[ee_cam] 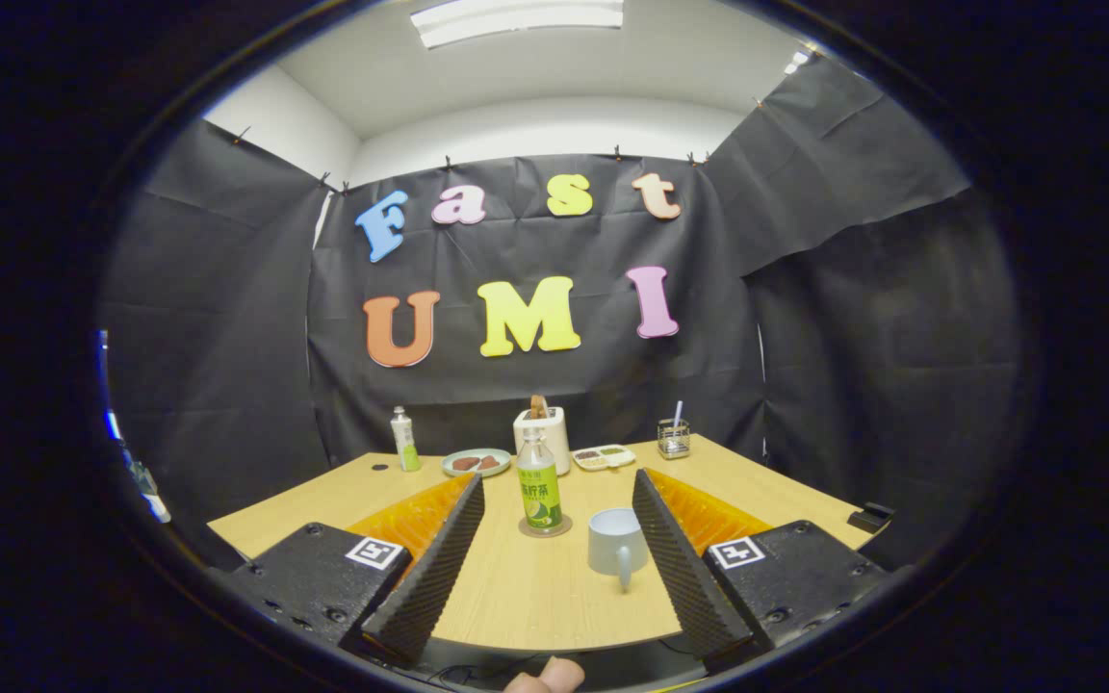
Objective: Take the bottle from table, then pour the juice into the cup, finally place the bottle on the coaster
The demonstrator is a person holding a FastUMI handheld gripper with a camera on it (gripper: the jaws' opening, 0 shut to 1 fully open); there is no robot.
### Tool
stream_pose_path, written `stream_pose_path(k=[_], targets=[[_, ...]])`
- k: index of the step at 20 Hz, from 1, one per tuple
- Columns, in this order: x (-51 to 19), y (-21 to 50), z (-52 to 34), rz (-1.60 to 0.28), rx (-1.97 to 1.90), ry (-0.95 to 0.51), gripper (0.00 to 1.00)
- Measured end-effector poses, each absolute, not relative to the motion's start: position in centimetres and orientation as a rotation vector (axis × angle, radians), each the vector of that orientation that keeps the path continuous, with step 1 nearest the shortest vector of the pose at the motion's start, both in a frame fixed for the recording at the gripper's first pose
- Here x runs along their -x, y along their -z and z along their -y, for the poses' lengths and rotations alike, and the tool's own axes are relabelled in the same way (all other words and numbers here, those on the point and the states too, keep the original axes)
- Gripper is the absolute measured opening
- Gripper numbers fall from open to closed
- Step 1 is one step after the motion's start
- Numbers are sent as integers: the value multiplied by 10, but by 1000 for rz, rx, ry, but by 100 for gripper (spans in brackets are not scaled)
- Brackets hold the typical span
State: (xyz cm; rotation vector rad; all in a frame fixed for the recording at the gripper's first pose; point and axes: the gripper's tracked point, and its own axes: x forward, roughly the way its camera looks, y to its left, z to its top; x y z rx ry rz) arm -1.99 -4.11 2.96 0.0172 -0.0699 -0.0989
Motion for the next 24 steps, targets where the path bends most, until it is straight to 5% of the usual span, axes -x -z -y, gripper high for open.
stream_pose_path(k=[24], targets=[[30, -36, 36, 117, -24, 49, 100]])
